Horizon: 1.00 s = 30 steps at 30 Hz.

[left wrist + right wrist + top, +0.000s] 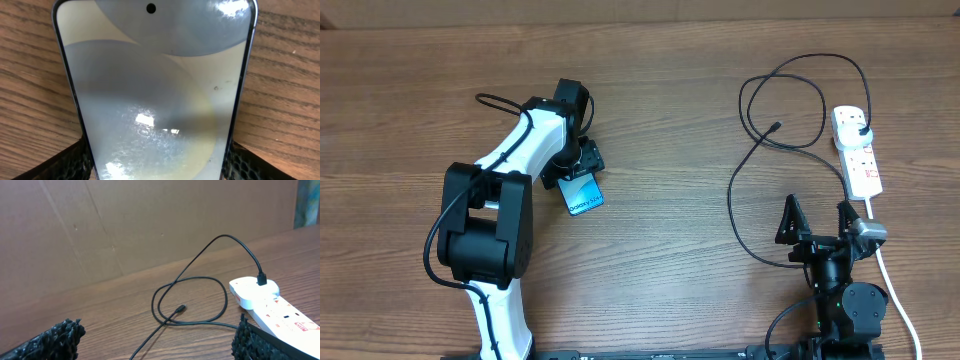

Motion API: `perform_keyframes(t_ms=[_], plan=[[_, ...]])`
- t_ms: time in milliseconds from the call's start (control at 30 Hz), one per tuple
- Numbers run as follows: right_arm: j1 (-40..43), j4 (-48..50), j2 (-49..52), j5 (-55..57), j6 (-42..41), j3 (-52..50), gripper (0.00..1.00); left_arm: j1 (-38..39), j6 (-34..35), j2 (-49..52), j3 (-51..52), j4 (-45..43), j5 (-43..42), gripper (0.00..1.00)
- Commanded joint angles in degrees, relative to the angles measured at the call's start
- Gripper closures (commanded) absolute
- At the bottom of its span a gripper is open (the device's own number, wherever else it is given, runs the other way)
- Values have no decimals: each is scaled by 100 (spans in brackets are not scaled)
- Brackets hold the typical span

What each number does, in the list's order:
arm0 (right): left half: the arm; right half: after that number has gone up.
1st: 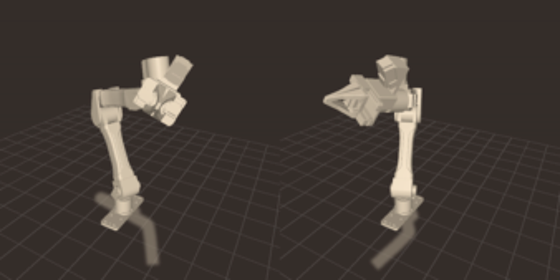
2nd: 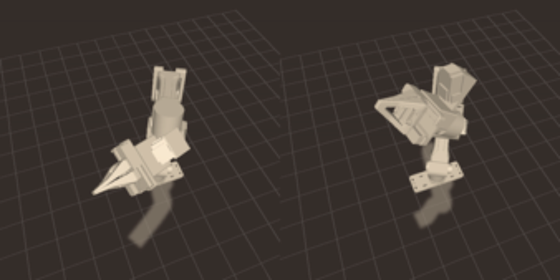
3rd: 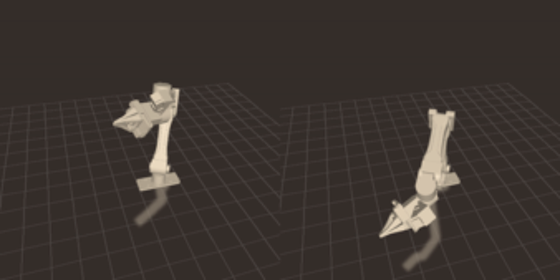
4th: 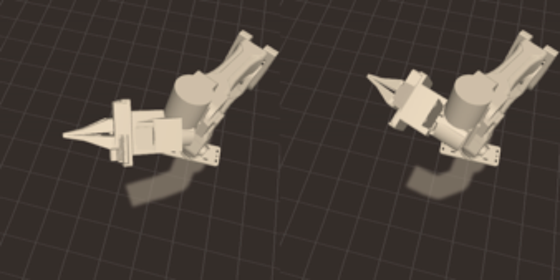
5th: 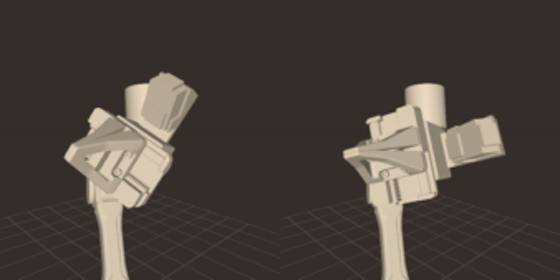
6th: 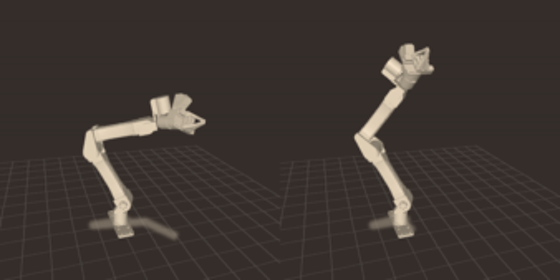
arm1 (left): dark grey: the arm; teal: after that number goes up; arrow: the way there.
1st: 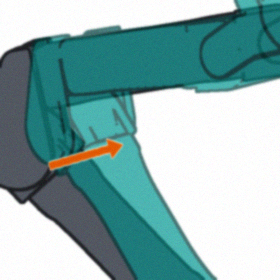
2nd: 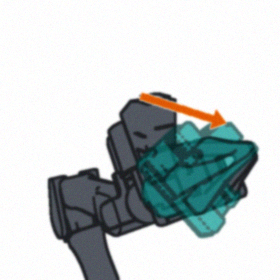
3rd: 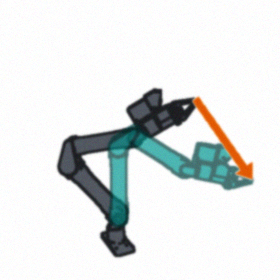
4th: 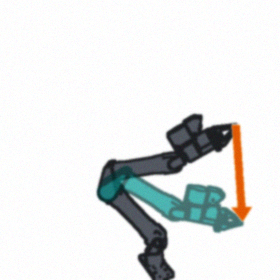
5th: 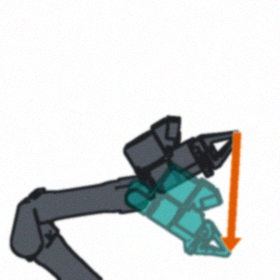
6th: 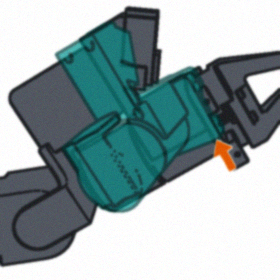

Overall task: Plug charger to phone and switch on socket
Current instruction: 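Lift the phone upright with the left gripper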

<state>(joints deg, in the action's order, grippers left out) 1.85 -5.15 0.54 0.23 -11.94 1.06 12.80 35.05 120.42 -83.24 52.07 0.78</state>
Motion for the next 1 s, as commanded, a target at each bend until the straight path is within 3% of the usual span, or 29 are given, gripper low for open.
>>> perform_keyframes(t_ms=[0,367,967], plan=[[15,35,-35,-13,46,-63,0,103,94,584,428,59,-509,20],[15,35,-35,-13,44,-63,0,76,94,579,24,437,-507,15],[15,35,-35,-13,46,-63,0,61,72,579,-752,1217,-483,24]])
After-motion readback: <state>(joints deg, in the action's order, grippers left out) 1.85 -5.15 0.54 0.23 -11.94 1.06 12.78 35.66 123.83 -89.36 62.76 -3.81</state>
